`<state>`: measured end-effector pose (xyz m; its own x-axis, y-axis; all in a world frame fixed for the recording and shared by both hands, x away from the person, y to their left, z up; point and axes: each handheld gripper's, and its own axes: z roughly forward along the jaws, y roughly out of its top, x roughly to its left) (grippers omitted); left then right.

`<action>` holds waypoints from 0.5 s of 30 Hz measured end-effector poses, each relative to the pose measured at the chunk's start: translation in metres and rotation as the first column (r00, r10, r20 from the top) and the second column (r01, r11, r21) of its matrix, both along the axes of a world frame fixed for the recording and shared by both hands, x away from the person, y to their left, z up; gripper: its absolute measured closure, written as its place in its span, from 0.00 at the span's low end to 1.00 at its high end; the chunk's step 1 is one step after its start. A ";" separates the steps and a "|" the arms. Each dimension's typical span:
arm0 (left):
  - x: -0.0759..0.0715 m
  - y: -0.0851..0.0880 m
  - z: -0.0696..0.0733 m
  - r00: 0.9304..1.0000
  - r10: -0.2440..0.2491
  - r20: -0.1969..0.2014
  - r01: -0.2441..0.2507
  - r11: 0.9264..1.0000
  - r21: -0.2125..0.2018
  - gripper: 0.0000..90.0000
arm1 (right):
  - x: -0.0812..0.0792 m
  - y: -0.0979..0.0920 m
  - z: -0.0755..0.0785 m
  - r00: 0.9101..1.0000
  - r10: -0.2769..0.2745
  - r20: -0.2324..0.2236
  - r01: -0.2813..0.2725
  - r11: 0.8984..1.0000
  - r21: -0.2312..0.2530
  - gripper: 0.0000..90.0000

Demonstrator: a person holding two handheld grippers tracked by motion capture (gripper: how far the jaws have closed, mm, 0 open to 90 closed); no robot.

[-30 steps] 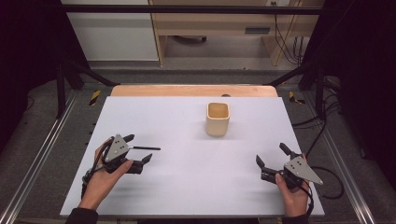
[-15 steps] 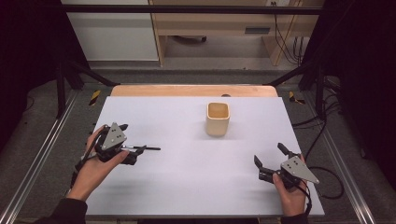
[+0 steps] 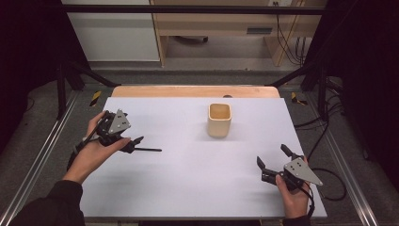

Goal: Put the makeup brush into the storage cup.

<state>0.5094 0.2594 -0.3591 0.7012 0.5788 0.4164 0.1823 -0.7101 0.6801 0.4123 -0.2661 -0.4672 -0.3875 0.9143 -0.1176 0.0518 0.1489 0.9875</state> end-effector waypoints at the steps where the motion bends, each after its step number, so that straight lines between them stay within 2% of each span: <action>1: 0.002 0.000 0.002 1.000 -0.004 0.000 0.004 1.000 0.012 0.05 | 0.000 0.000 0.000 1.000 0.000 0.000 0.000 1.000 0.000 0.05; 4: 0.011 -0.003 0.002 1.000 -0.022 -0.012 0.023 0.999 0.041 0.05 | 0.000 -0.001 -0.001 1.000 0.004 0.000 -0.004 1.000 -0.003 0.05; 7: 0.015 -0.004 -0.001 0.999 -0.031 -0.023 0.032 0.998 0.052 0.05 | 0.000 -0.001 0.000 1.000 0.003 0.001 -0.003 1.000 0.002 0.05; 9: 0.021 -0.007 -0.006 0.997 -0.057 -0.046 0.061 0.994 0.090 0.05 | -0.001 0.000 0.000 1.000 0.004 0.001 -0.004 1.000 0.003 0.05; 15: 0.033 -0.007 -0.014 0.995 -0.076 -0.064 0.082 0.993 0.088 0.05 | 0.000 0.001 -0.001 1.000 0.005 -0.004 -0.005 1.000 -0.008 0.05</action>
